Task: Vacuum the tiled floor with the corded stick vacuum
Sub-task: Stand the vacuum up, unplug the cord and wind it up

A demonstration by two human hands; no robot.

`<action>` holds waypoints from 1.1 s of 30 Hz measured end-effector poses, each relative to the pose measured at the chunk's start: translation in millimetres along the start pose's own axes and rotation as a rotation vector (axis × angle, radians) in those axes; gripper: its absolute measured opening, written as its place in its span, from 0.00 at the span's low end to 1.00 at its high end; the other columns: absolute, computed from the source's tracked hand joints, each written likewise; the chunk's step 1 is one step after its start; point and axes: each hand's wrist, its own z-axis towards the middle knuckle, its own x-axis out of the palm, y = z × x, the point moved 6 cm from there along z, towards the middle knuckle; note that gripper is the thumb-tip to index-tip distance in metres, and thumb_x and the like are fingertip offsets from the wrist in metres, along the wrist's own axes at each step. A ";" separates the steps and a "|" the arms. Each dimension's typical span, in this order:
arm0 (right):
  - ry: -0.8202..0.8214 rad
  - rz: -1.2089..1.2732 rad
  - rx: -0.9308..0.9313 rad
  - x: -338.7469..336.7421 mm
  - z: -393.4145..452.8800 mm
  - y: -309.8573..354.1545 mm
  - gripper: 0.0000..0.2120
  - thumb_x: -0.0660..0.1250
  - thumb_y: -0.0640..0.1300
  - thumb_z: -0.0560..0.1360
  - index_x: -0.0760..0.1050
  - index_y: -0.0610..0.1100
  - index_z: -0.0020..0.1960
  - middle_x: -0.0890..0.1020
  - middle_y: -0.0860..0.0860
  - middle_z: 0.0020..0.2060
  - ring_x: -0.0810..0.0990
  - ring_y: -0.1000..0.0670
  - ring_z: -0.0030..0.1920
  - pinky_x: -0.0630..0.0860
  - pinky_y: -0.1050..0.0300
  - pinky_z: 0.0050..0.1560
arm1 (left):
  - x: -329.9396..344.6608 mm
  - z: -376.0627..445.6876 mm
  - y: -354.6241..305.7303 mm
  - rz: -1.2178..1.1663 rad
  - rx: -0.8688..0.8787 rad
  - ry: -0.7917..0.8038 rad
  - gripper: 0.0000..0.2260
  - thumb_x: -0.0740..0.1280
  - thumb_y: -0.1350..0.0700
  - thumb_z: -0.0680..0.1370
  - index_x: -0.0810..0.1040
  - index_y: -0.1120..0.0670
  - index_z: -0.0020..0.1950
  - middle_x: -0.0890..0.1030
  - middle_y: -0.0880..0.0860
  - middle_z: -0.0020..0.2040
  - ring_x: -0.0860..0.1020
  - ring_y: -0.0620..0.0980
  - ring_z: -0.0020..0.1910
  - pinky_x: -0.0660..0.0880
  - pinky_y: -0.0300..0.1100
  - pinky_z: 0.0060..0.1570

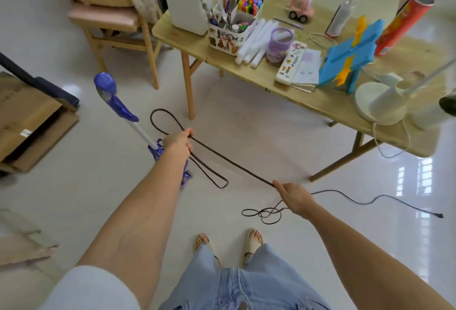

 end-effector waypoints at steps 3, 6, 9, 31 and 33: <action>-0.119 -0.384 -0.108 -8.0 -1.1 22.7 0.22 0.47 0.56 0.83 0.73 0.45 0.43 0.82 0.45 0.46 0.80 0.42 0.48 0.71 0.53 0.43 | -11.1 -2.0 -20.8 0.570 0.189 -0.093 0.09 0.69 0.59 0.75 0.81 0.63 0.51 0.82 0.59 0.40 0.78 0.54 0.33 0.76 0.41 0.31; -0.140 -0.632 -0.265 -12.5 2.9 71.1 0.14 0.56 0.47 0.82 0.78 0.43 0.51 0.83 0.45 0.49 0.81 0.42 0.50 0.74 0.54 0.44 | 13.9 -22.9 -32.2 1.111 0.386 -0.031 0.20 0.62 0.50 0.81 0.74 0.65 0.64 0.78 0.61 0.61 0.77 0.58 0.60 0.75 0.46 0.59; 0.038 -0.578 -0.395 -14.0 4.3 108.6 0.12 0.61 0.48 0.78 0.77 0.42 0.42 0.80 0.46 0.39 0.80 0.41 0.45 0.74 0.54 0.43 | 36.5 -33.8 -24.0 0.989 0.357 0.176 0.18 0.54 0.53 0.84 0.75 0.66 0.59 0.79 0.62 0.54 0.83 0.48 0.44 0.77 0.41 0.42; -0.077 -0.091 -0.401 -78.0 17.6 79.5 0.27 0.55 0.63 0.79 0.69 0.43 0.32 0.69 0.50 0.26 0.67 0.49 0.28 0.63 0.55 0.33 | -12.2 -56.8 27.4 0.235 -0.246 0.823 0.13 0.59 0.51 0.82 0.72 0.55 0.41 0.57 0.45 0.25 0.56 0.39 0.21 0.51 0.31 0.17; -0.153 -0.207 -0.412 -77.2 15.7 75.4 0.27 0.54 0.63 0.79 0.64 0.44 0.31 0.67 0.50 0.26 0.66 0.48 0.28 0.61 0.54 0.31 | -10.7 -68.7 36.2 0.287 -0.283 0.909 0.14 0.58 0.50 0.82 0.70 0.54 0.38 0.57 0.45 0.26 0.56 0.39 0.20 0.51 0.30 0.17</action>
